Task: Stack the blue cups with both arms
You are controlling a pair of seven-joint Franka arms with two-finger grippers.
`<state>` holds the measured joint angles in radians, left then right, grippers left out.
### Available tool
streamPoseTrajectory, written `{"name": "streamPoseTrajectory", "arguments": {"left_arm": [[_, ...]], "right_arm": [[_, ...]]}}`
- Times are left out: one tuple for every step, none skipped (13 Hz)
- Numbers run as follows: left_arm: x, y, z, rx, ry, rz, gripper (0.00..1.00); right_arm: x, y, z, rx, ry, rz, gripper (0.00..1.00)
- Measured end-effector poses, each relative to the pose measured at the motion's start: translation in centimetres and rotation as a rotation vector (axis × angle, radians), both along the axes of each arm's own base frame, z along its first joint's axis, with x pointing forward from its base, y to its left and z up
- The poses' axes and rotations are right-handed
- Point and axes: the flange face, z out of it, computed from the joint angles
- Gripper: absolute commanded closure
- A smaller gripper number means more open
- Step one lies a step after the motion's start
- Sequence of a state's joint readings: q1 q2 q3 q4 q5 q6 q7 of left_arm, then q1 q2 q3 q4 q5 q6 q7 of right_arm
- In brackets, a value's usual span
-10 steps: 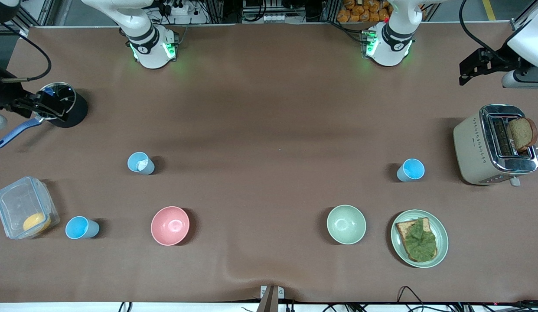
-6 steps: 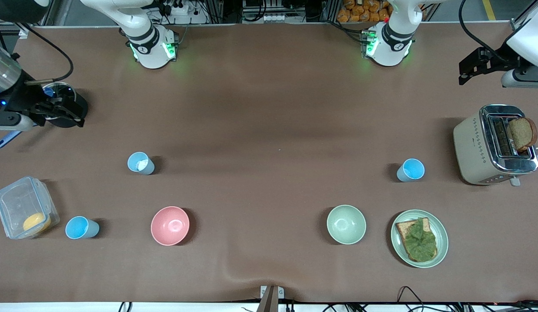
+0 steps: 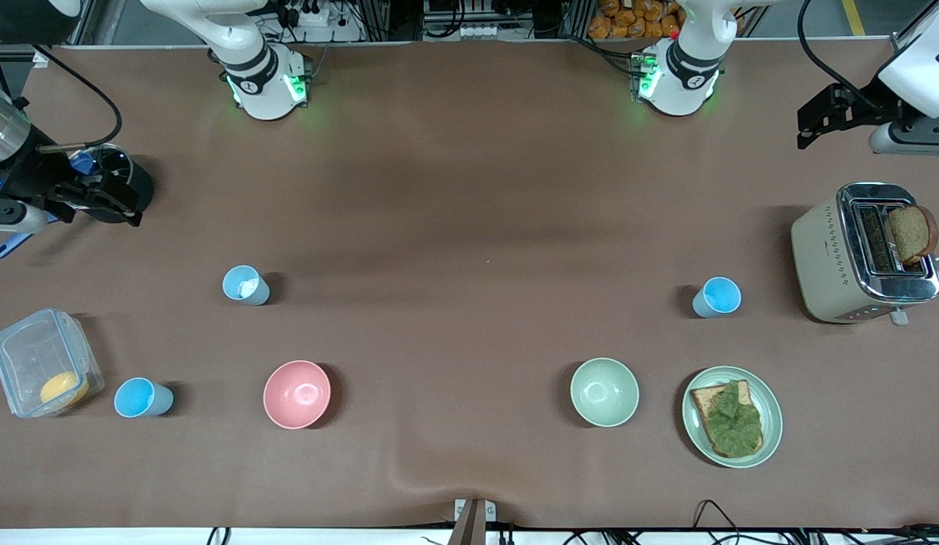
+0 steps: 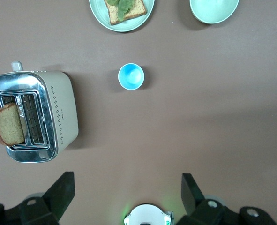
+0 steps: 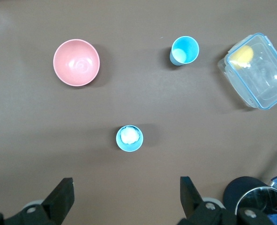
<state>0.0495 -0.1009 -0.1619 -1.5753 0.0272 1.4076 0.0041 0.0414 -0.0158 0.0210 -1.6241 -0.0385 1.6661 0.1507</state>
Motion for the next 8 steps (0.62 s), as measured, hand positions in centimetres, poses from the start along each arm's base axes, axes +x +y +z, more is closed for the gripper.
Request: {"name": "streamPoseTrajectory", "arguments": {"left_arm": [[0.0,0.1,0.0,0.000,0.000,0.003,0.00],[0.0,0.3,0.0,0.000,0.000,0.006,0.00],[0.1,0.6,0.0,-0.001,0.000,0.011,0.00],[0.1,0.9,0.0,-0.001,0.000,0.017,0.00],[0.1,1.2,0.0,-0.001,0.001,0.023,0.00],[0.2,1.8,-0.1,-0.001,0.002,0.035,0.00],[0.3,2.6,-0.3,0.000,0.007,0.050,0.00],[0.5,3.4,-0.6,-0.001,0.016,0.065,0.00]], "right_arm": [[0.0,0.0,0.0,0.001,0.000,-0.024,0.00],[-0.1,0.0,0.1,0.001,0.004,-0.042,0.00],[-0.3,0.2,0.2,0.001,0.016,-0.051,0.00],[-0.5,0.2,0.2,0.000,0.027,-0.055,0.00],[-0.6,0.2,0.2,-0.001,0.035,-0.055,0.00],[-0.6,0.3,0.0,-0.002,0.045,-0.054,0.00],[-0.6,0.6,-0.4,-0.003,0.062,-0.049,0.00],[-0.6,1.3,-1.1,-0.006,0.084,-0.036,0.00]]}}
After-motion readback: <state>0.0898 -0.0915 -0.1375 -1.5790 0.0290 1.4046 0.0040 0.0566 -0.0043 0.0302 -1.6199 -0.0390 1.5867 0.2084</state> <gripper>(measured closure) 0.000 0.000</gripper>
